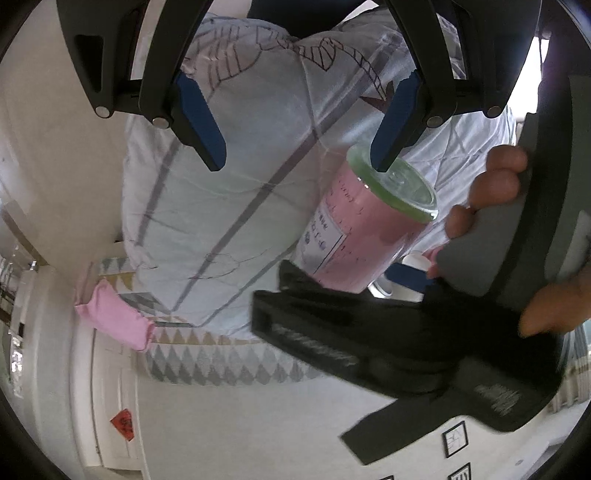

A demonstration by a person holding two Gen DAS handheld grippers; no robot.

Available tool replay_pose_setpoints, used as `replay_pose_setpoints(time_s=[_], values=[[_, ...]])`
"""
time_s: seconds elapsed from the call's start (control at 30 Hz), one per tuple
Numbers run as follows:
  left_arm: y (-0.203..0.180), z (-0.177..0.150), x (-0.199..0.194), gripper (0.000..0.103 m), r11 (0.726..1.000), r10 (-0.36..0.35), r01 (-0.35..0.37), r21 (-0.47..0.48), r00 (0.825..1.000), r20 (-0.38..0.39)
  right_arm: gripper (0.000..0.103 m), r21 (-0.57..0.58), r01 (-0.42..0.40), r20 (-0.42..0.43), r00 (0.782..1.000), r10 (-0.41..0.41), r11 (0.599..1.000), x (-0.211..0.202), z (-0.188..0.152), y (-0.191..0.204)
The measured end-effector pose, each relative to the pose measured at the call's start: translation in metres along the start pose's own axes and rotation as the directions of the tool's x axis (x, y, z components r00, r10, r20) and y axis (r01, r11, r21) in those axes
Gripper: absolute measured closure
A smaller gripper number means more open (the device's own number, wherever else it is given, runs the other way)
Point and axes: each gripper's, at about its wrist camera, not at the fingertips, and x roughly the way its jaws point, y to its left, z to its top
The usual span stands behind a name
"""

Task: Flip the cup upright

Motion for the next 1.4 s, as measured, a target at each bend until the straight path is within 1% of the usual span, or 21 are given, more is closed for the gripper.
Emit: replay_pose_setpoints(time_s=[0.1,0.2,0.27,0.3,0.37,0.43,0.47,0.57,0.63,0.73,1.03,1.23,1.4], values=[[0.0,0.003,0.007,0.0,1.0,-0.01,0.01,0.003,1.0,-0.029,0.021,-0.009,-0.008,0.001,1.0,0.008,1.0,0.006,0.001,-0.003],[-0.002,0.004,0.007,0.008,0.999,0.001,0.0,0.034,0.999,-0.036,0.021,-0.008,-0.033,-0.005,0.999,0.033,0.999,0.01,0.0,-0.007],[0.001,0.005,0.009,0.013,1.0,0.008,-0.007,0.019,0.999,-0.039,0.021,-0.008,-0.038,-0.008,0.999,0.038,0.999,0.013,0.0,-0.008],[0.002,0.005,0.01,0.019,1.0,0.007,-0.006,0.018,0.999,-0.045,0.021,-0.007,-0.04,-0.009,0.999,0.04,0.999,0.014,0.0,-0.009],[0.005,0.005,0.01,0.02,1.0,-0.006,0.006,0.008,0.999,-0.043,0.021,-0.003,-0.044,-0.009,0.999,0.044,0.999,0.014,0.001,-0.01],[0.004,0.005,0.011,0.024,1.0,-0.011,0.012,0.015,0.999,-0.038,0.021,0.002,-0.049,-0.012,0.999,0.049,0.999,0.015,0.002,-0.011],[0.004,0.005,0.011,0.025,1.0,-0.014,0.014,0.018,0.999,-0.041,0.021,0.002,-0.049,-0.013,0.999,0.049,0.999,0.015,0.002,-0.011],[0.001,0.002,0.01,0.027,1.0,-0.008,0.009,0.026,0.999,-0.034,0.021,0.0,-0.046,-0.016,0.999,0.046,0.999,0.015,0.002,-0.011],[-0.001,0.002,0.007,0.029,0.999,-0.003,0.003,0.033,1.0,-0.019,0.021,0.003,-0.046,-0.01,0.999,0.046,0.999,0.01,-0.003,-0.004],[-0.007,0.0,0.001,0.029,0.998,0.021,-0.022,0.062,1.0,0.017,0.021,0.014,-0.049,-0.016,0.999,0.049,0.999,0.015,-0.001,-0.008],[-0.007,-0.001,-0.017,0.029,0.997,0.005,-0.012,0.074,0.995,0.102,0.021,0.035,-0.051,-0.019,0.998,0.052,0.998,0.018,0.002,-0.01],[-0.007,-0.001,-0.034,0.029,0.996,0.008,-0.023,0.084,0.984,0.179,0.021,0.042,-0.047,-0.014,0.999,0.048,0.998,0.026,0.006,-0.012],[-0.002,0.0,-0.046,0.03,0.997,-0.004,-0.015,0.075,0.969,0.245,0.021,0.043,-0.036,-0.006,0.999,0.036,0.998,0.034,0.014,-0.018]])
